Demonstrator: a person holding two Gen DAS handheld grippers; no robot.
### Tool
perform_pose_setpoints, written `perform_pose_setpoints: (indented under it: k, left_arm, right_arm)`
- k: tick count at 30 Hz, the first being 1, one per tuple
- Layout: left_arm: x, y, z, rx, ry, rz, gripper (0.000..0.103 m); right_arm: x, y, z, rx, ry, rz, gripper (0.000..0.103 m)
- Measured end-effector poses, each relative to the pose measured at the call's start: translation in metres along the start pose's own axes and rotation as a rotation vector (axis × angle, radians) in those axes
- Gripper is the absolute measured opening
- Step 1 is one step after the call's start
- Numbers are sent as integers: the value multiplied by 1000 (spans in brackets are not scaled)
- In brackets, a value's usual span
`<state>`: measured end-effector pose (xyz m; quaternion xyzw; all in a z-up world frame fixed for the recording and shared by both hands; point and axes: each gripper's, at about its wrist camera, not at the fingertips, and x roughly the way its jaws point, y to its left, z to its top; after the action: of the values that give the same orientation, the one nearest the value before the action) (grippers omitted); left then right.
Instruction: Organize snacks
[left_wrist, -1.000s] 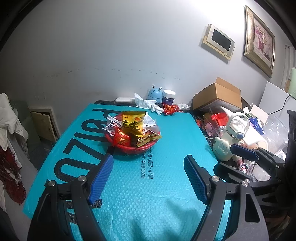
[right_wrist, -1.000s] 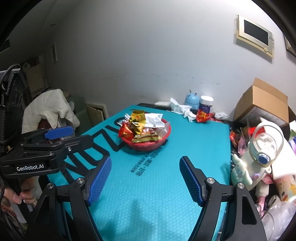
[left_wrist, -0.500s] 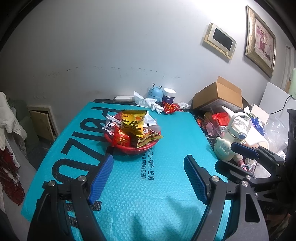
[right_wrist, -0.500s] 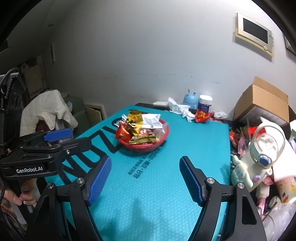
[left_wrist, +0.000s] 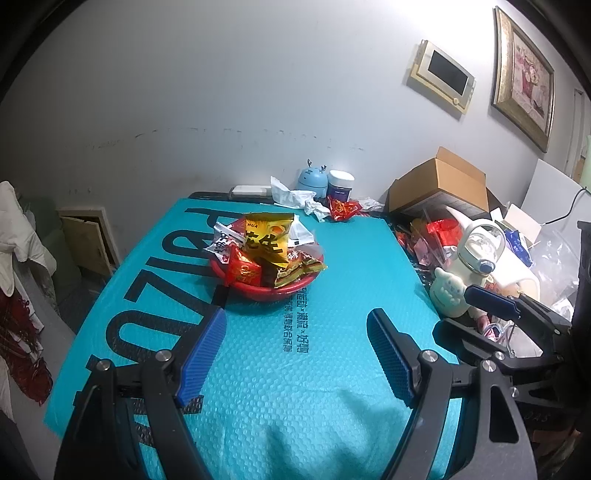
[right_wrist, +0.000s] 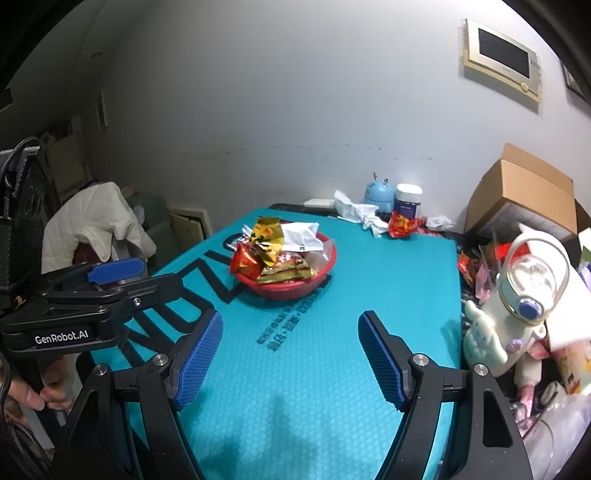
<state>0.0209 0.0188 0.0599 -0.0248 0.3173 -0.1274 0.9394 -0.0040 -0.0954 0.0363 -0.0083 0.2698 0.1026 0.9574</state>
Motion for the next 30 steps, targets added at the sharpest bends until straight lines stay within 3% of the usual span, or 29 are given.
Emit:
perform_pose_setpoints:
  k: [17, 30]
  left_arm:
    - [-5, -12, -16, 43, 16, 46, 78]
    - [8, -2, -24, 15, 45, 82, 78]
  right_arm:
    - [-16, -1, 4, -21, -26, -54, 79]
    - [2, -3, 0, -11, 12, -43, 80]
